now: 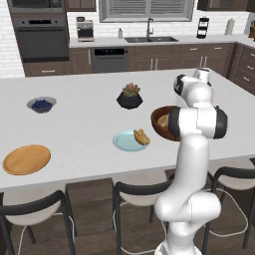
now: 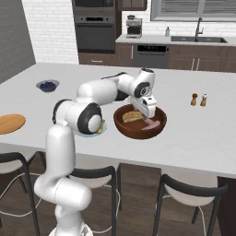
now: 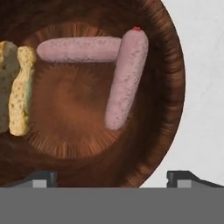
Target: Place one bun and one sausage from the bowl on each plate.
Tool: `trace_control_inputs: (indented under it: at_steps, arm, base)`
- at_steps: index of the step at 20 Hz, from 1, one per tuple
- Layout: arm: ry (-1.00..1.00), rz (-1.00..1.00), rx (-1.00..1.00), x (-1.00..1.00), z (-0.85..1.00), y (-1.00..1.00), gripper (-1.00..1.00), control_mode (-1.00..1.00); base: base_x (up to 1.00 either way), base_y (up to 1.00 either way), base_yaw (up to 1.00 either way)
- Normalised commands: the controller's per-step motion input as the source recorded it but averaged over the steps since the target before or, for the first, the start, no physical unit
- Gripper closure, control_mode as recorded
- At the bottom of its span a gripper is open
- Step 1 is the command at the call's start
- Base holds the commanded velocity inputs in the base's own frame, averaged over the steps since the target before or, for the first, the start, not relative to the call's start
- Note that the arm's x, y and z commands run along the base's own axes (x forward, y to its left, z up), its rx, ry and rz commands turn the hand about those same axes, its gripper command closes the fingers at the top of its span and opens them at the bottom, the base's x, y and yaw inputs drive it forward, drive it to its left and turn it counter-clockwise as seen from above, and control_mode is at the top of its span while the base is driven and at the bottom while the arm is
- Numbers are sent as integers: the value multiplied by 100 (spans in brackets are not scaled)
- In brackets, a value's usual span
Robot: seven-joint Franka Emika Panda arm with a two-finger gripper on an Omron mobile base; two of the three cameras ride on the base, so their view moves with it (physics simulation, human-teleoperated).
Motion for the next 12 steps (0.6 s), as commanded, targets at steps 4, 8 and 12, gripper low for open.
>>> trace_control_inputs:
  at_steps: [4,8,12]
  arm:
    - [0,-21,-2,0,-3,-65,-100,-100]
    - [0,-2,-2,14,-22,-10,-100,-100]
    - [0,0,-11,7,-37,0,-100,-100]
  base:
    - [0,0,0]
    - [0,0,0]
    - [0,0,0]
